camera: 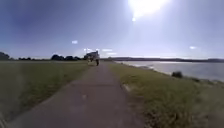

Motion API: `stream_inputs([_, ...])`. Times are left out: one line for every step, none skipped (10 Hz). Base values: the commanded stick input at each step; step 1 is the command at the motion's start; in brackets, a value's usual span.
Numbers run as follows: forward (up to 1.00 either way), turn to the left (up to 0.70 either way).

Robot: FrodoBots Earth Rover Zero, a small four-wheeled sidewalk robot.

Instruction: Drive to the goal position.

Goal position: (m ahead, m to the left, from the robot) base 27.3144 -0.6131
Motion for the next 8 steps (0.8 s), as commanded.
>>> stream_inputs([0.5, 0.0])
stream_inputs([0.5, 0.0])
stream_inputs([0.5, 0.0])
stream_inputs([0.5, 0.0])
stream_inputs([0.5, 0.0])
stream_inputs([0.5, 0.0])
stream_inputs([0.5, 0.0])
stream_inputs([0.5, 0.0])
